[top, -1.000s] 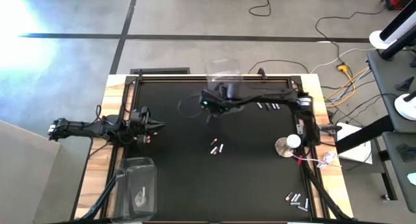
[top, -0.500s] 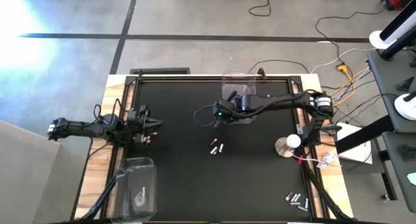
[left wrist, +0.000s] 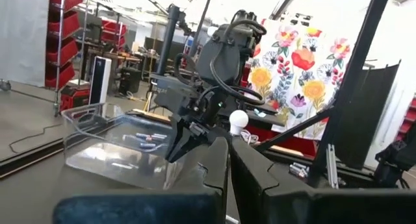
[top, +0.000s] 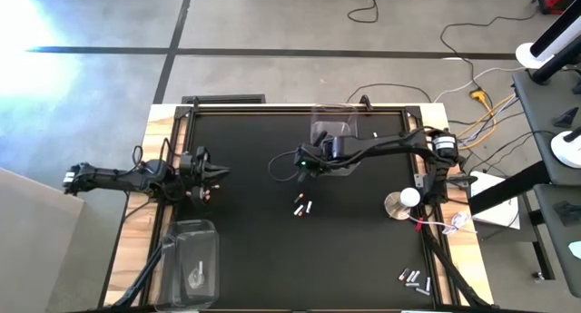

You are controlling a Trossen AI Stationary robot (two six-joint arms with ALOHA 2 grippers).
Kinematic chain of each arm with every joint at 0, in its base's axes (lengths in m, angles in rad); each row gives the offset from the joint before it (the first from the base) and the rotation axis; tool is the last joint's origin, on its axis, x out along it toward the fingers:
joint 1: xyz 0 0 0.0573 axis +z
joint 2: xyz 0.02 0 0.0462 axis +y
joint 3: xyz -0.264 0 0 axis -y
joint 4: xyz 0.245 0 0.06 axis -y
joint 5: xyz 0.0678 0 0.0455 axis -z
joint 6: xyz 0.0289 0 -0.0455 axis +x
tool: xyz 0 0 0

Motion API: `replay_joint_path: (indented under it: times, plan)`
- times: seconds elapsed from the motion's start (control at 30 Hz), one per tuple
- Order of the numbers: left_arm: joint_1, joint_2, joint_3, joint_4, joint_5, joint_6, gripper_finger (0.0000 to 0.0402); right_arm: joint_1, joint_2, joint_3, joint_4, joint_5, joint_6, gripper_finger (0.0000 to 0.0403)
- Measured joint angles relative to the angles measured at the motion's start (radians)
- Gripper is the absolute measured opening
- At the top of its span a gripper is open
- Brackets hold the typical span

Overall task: Sort batteries
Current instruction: Move the top transparent bin to the top center of the table

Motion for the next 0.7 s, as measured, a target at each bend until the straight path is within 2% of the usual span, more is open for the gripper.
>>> replay_joint_path:
  times: [0.1,0.43,0.6,0.7]
  plan:
    - [0.000,0.014,0.000,0.017,0.017,0.003,0.0010,0.000,0.008,0.000,0.006,-0.002,-0.024,0.0013]
    - [0.000,0.053,0.000,0.078,0.019,0.007,0.0089,0.008,0.014,0.000,0.008,-0.001,-0.001,0.0013]
    - [-0.002,0.075,0.000,0.165,0.088,0.043,0.0095,0.006,0.014,0.000,0.008,0.004,0.012,0.0014]
    - [-0.014,0.095,0.000,0.204,0.104,0.062,0.0096,0.006,0.014,0.000,0.007,0.011,0.012,0.0028]
